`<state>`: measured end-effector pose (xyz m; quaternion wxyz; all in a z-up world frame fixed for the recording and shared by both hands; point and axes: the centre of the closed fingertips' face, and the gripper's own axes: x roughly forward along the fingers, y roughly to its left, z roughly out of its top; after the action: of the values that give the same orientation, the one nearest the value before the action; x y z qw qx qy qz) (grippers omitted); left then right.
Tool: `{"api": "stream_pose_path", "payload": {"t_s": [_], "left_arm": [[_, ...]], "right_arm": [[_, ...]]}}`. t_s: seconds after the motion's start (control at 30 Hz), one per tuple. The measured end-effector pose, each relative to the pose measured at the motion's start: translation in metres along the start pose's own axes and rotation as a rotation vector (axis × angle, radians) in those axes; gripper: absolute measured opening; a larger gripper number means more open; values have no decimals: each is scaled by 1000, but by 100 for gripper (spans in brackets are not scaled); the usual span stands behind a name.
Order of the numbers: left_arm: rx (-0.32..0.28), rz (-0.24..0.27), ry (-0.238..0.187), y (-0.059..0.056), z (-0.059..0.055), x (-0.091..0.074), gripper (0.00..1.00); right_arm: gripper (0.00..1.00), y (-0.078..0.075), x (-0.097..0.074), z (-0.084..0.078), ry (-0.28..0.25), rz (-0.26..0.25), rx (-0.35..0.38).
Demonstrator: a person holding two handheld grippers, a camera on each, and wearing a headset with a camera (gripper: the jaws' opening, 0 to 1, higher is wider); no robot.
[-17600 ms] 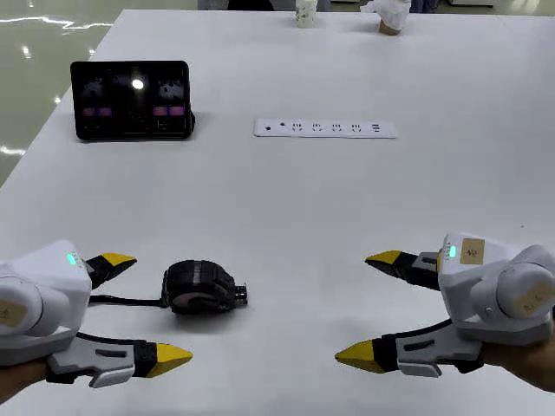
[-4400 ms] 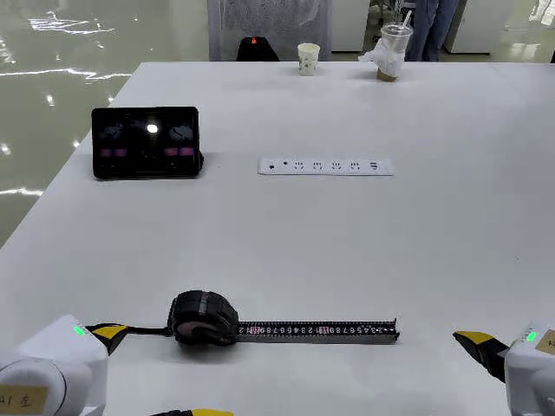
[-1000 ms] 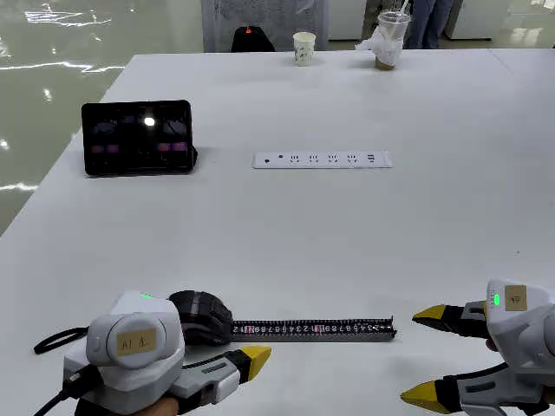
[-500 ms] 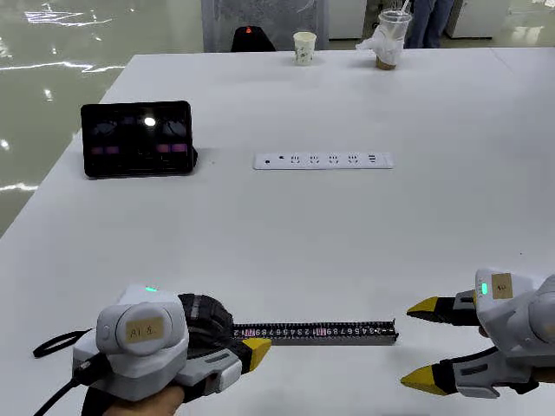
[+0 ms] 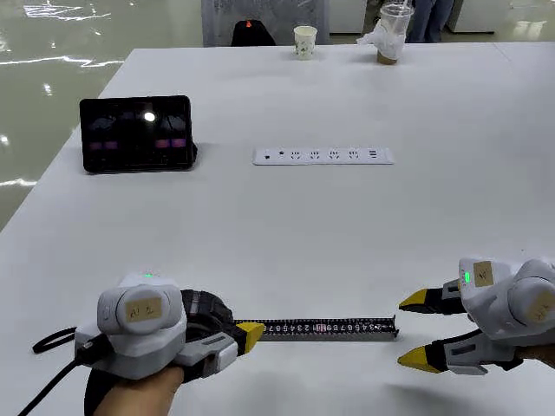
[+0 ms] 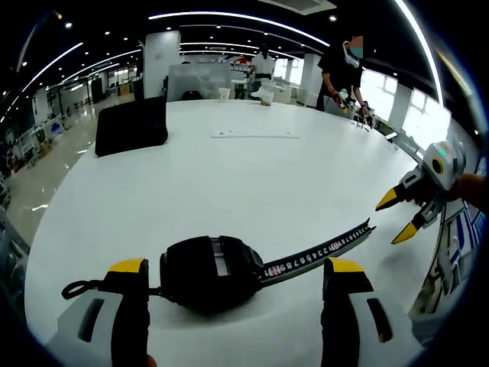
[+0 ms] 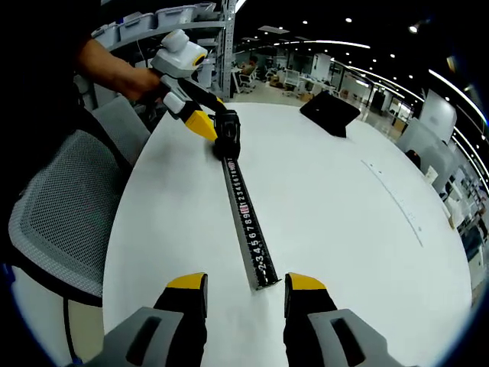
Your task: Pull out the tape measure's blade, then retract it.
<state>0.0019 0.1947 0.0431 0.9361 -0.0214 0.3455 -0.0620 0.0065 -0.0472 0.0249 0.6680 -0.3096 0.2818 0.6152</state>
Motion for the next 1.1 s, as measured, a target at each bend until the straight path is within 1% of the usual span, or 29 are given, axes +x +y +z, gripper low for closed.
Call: {"api": "stream_pose_path", "payload": {"t_s": [0.2, 0.3, 0.53, 0.8, 1.1], "left_arm": [[-14, 5, 12, 2, -1, 4, 86], [-31, 5, 16, 2, -1, 6, 84], [-46, 9, 30, 4, -3, 9, 79], [-74, 23, 39, 11, -5, 14, 73], [-93, 37, 48, 16, -8, 20, 70]], "right_arm": [[34, -4, 6, -2, 15, 13, -19], [31, -6, 10, -4, 28, 25, -37], [26, -12, 17, -9, 56, 48, -63], [21, -15, 25, -16, 80, 73, -78], [16, -18, 30, -19, 93, 87, -83]]}}
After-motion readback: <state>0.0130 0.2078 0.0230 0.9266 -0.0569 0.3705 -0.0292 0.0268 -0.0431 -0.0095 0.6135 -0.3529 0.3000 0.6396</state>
